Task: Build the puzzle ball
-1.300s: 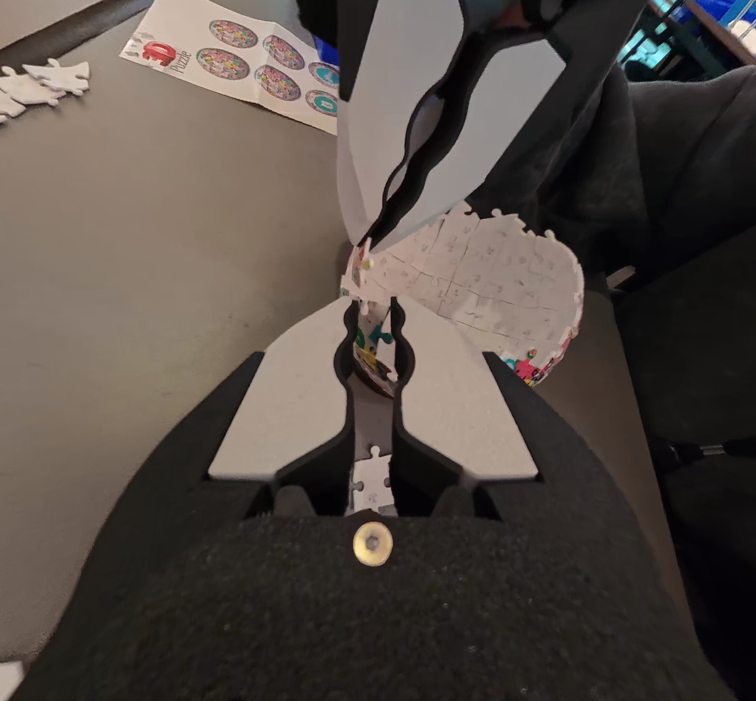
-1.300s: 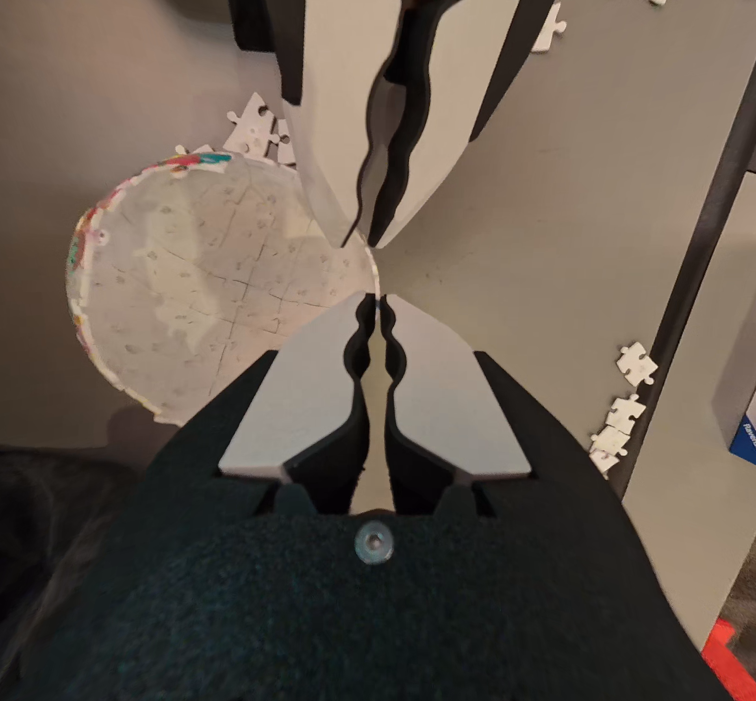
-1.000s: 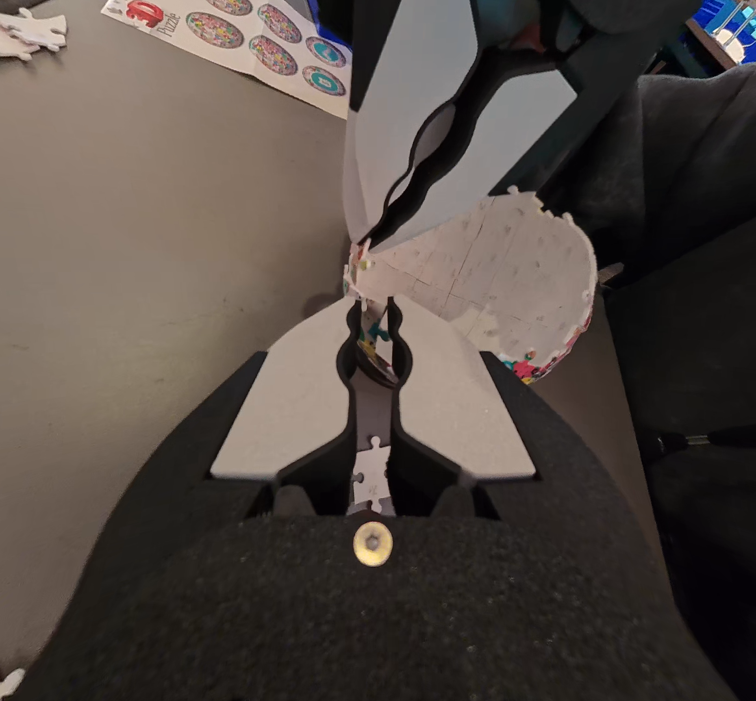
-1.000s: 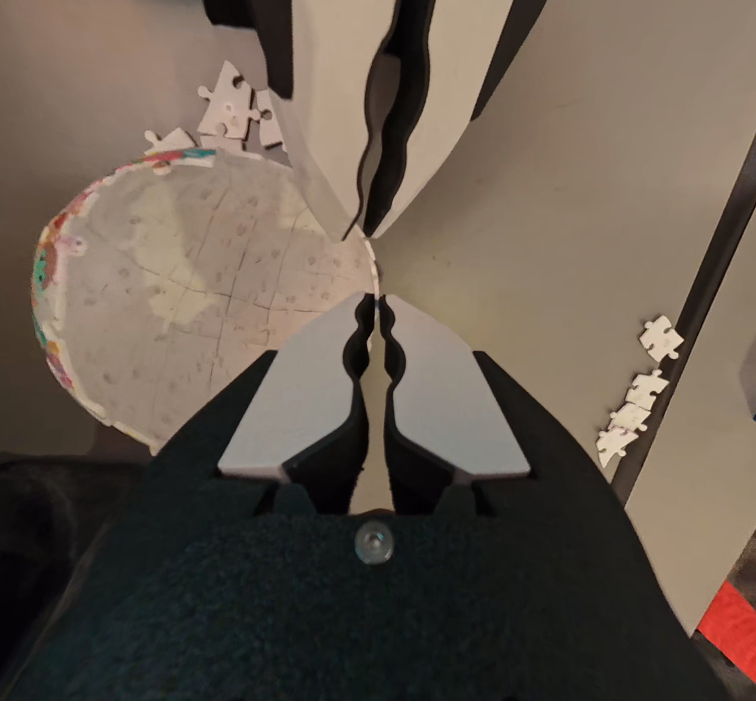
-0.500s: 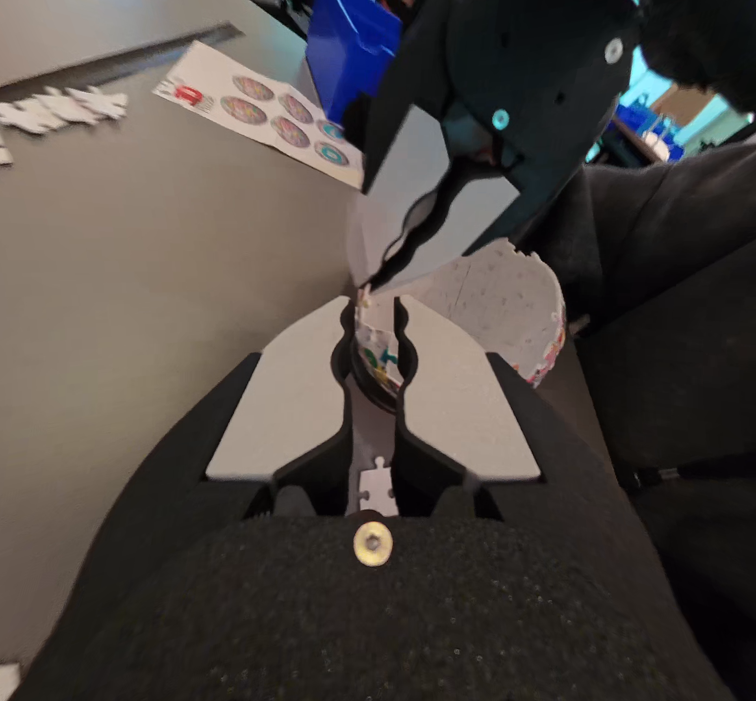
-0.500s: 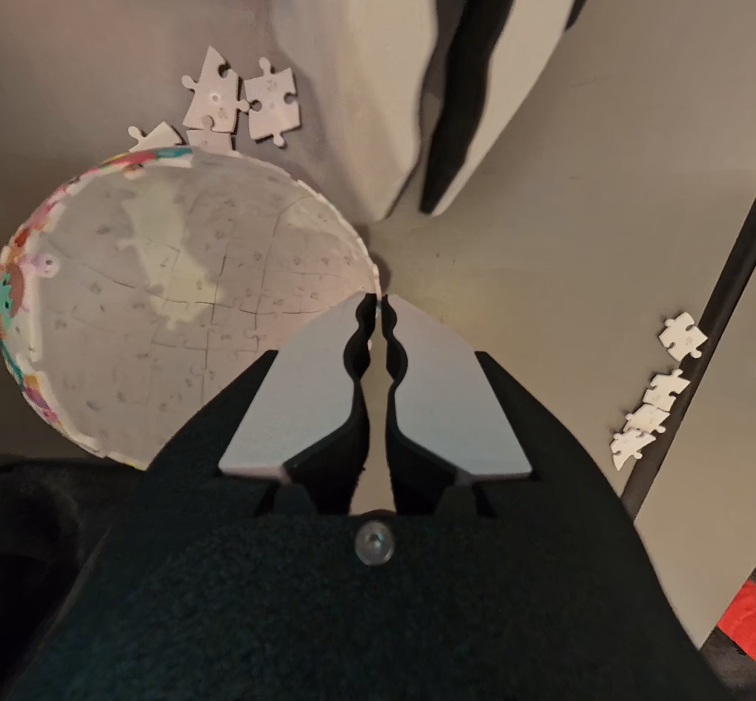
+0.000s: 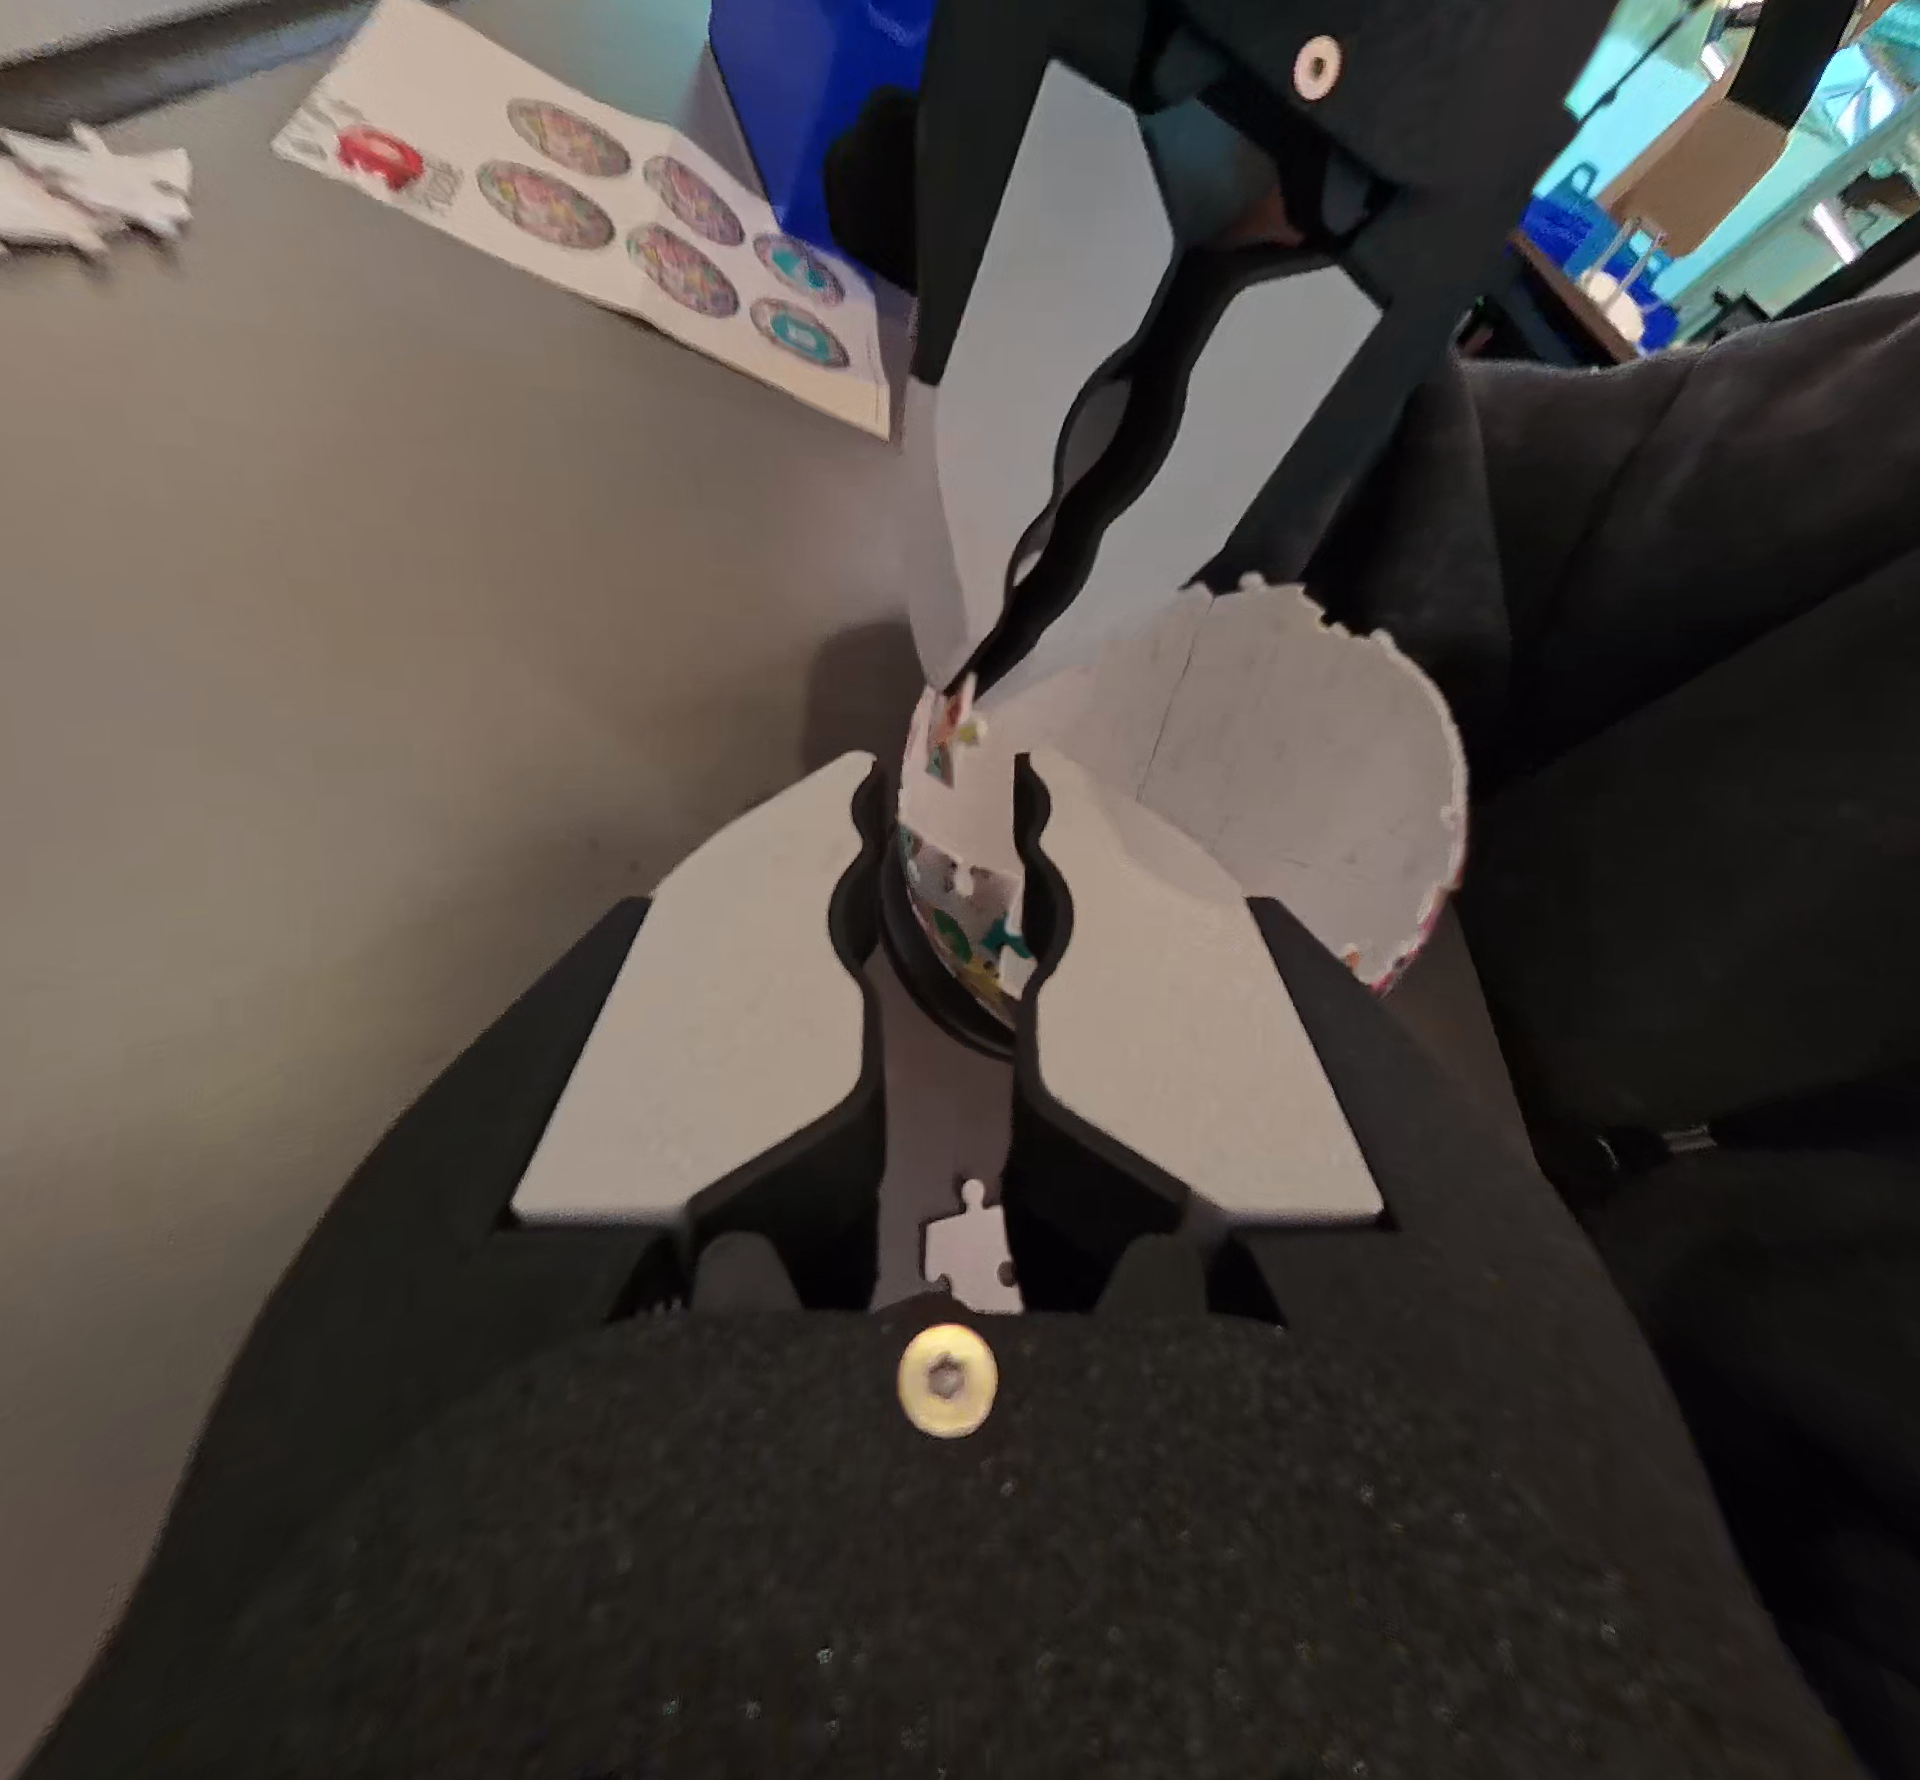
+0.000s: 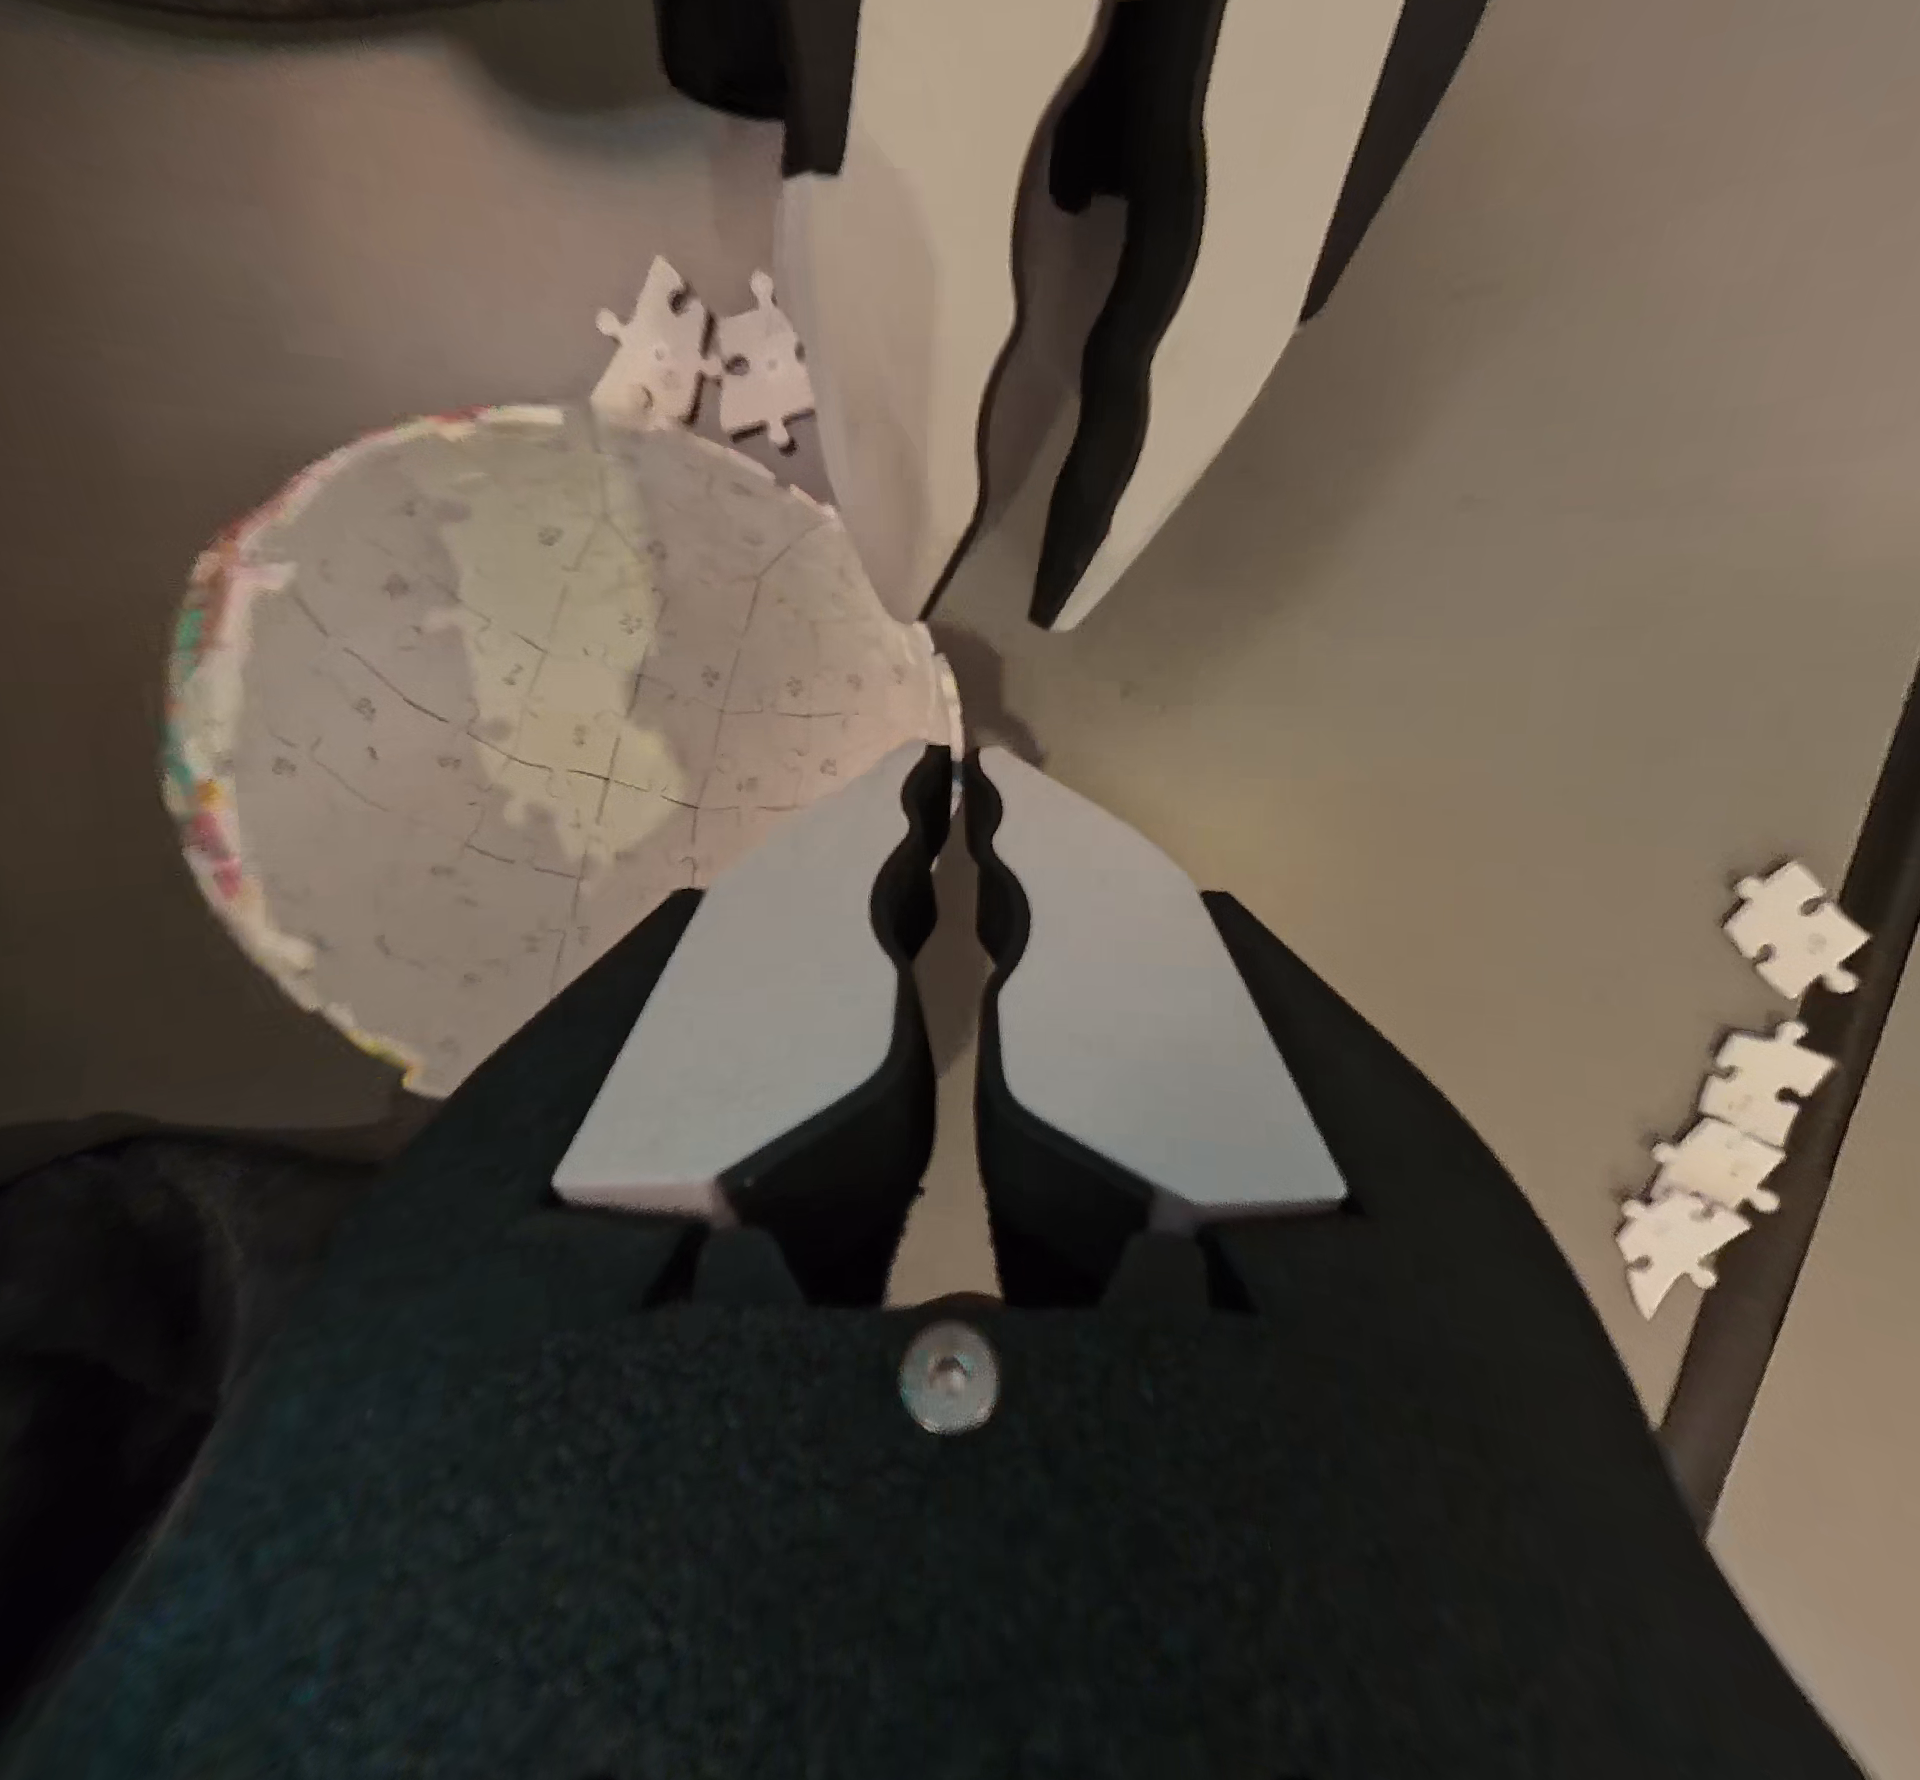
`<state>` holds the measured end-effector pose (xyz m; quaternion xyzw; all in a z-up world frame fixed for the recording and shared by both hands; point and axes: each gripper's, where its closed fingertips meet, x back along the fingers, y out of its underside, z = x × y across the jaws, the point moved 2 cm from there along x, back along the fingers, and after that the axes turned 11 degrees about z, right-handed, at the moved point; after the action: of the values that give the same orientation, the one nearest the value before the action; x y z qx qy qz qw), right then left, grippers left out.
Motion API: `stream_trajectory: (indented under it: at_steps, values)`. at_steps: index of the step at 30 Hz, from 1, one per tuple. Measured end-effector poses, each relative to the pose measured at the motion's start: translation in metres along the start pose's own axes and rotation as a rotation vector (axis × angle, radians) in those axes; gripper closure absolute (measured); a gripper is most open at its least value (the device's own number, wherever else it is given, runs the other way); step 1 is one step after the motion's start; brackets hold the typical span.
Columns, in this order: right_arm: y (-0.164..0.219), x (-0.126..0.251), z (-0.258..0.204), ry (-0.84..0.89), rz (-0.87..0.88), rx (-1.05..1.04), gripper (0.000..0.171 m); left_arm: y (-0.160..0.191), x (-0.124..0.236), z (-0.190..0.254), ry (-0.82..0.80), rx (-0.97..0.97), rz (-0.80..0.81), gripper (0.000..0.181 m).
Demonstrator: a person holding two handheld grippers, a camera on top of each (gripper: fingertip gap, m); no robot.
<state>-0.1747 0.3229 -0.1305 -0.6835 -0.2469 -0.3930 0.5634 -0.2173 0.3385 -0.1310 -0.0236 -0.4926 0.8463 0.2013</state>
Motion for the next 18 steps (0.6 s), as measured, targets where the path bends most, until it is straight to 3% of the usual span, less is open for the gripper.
stream_trajectory:
  at_steps: [8, 11, 15, 18]
  values:
    - [-0.057, 0.047, 0.014, -0.005, 0.475, -0.044, 0.169, -0.029, 0.003, 0.015, -0.139, -0.247, 0.120, 0.157]
    - [-0.063, 0.048, 0.013, 0.002, 0.515, -0.019, 0.169, -0.034, 0.005, 0.015, -0.160, -0.272, 0.162, 0.178]
    - [-0.061, 0.046, 0.013, -0.003, 0.453, 0.033, 0.167, -0.032, 0.005, 0.010, -0.211, -0.284, 0.143, 0.180]
    - [-0.058, 0.047, 0.020, 0.069, 0.319, 0.157, 0.155, -0.029, 0.002, 0.008, -0.217, -0.263, 0.131, 0.180]
